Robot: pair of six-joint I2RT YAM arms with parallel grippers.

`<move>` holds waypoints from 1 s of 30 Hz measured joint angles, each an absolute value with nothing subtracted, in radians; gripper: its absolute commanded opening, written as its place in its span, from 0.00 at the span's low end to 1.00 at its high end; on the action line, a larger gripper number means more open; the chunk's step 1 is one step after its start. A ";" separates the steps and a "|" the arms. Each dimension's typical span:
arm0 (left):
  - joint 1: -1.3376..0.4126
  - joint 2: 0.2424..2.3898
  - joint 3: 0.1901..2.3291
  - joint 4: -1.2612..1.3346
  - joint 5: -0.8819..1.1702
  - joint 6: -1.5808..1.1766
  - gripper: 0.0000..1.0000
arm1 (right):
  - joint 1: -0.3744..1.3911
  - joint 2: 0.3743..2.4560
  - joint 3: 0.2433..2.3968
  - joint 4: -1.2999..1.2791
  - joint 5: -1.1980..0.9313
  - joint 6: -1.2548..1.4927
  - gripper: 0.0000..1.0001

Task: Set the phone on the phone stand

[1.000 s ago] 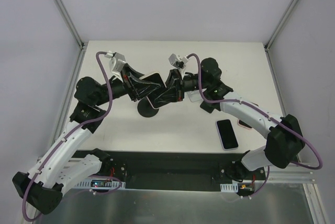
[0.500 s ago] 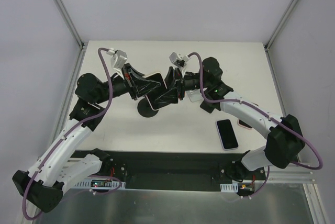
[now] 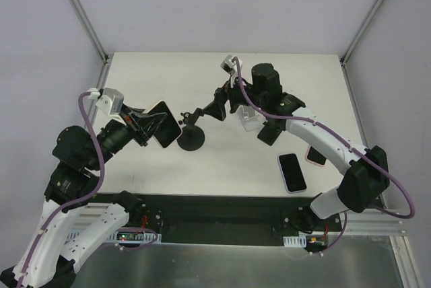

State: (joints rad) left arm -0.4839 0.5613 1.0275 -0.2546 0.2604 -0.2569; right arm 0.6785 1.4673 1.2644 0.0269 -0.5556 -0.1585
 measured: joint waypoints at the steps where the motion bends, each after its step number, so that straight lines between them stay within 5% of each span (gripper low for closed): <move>1: -0.484 0.550 1.037 -0.269 0.251 -0.244 0.00 | 0.678 1.487 1.288 -0.001 -0.545 -0.186 0.66; 3: -0.484 0.545 1.045 -0.283 0.247 -0.231 0.00 | 0.678 1.526 1.327 -0.047 -0.538 -0.230 0.53; 6: -0.484 0.553 1.042 -0.319 0.233 -0.218 0.00 | 0.678 1.588 1.377 -0.115 -0.545 -0.301 0.47; 30: -0.485 0.566 0.990 -0.365 0.235 -0.179 0.00 | 0.691 1.946 1.769 -0.533 -0.697 -0.639 0.40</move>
State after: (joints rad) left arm -0.4847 0.5655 0.9897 -0.3653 0.2352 -0.1787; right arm 0.6914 1.9465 1.7691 -0.5327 -0.6971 -0.6392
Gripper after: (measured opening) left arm 0.110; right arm 0.416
